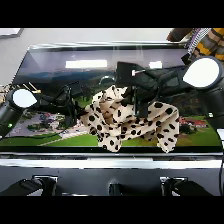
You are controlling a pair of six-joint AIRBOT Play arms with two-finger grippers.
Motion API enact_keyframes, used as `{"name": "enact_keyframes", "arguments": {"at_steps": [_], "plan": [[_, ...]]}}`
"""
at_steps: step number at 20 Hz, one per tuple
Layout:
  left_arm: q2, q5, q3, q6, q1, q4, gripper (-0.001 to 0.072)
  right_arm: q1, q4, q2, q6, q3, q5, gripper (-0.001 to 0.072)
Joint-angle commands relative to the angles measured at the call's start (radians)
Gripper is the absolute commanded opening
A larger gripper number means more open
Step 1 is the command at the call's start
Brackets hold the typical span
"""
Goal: Fold the clothes and pants, and hang the long-sleeved shirts on hangers.
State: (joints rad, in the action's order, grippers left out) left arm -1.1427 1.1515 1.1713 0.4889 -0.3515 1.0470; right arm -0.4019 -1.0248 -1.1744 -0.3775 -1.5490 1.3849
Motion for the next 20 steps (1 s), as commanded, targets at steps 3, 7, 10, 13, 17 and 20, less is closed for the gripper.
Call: {"name": "enact_keyframes", "arguments": {"at_steps": [3, 7, 10, 13, 17, 20], "plan": [[0.011, -0.03, 0.009, 0.005, 0.001, -0.004, 0.0016, -0.002, 0.021, 0.001, -0.011, -0.001, 0.012, 0.0048], [0.045, -0.034, 0.009, 0.009, 0.001, -0.003, 0.0016, 0.013, 0.018, 0.037, -0.124, -0.002, -0.007, 0.0329], [0.065, -0.034, 0.008, 0.009, 0.001, -0.003, 0.0015, 0.113, -0.008, 0.121, -0.234, -0.002, -0.003, 0.0429], [0.078, -0.034, 0.008, 0.009, 0.001, -0.003, 0.0015, 0.263, -0.007, 0.218, -0.276, -0.002, -0.003, 0.0431], [0.097, -0.034, 0.008, 0.009, 0.001, -0.003, 0.0015, 0.482, -0.007, 0.3, -0.3, 0.001, 0.082, 0.0432], [0.124, -0.034, 0.008, 0.008, 0.001, -0.004, 0.0015, 0.573, -0.008, 0.295, -0.254, 0.053, 0.098, 0.0427]]}}
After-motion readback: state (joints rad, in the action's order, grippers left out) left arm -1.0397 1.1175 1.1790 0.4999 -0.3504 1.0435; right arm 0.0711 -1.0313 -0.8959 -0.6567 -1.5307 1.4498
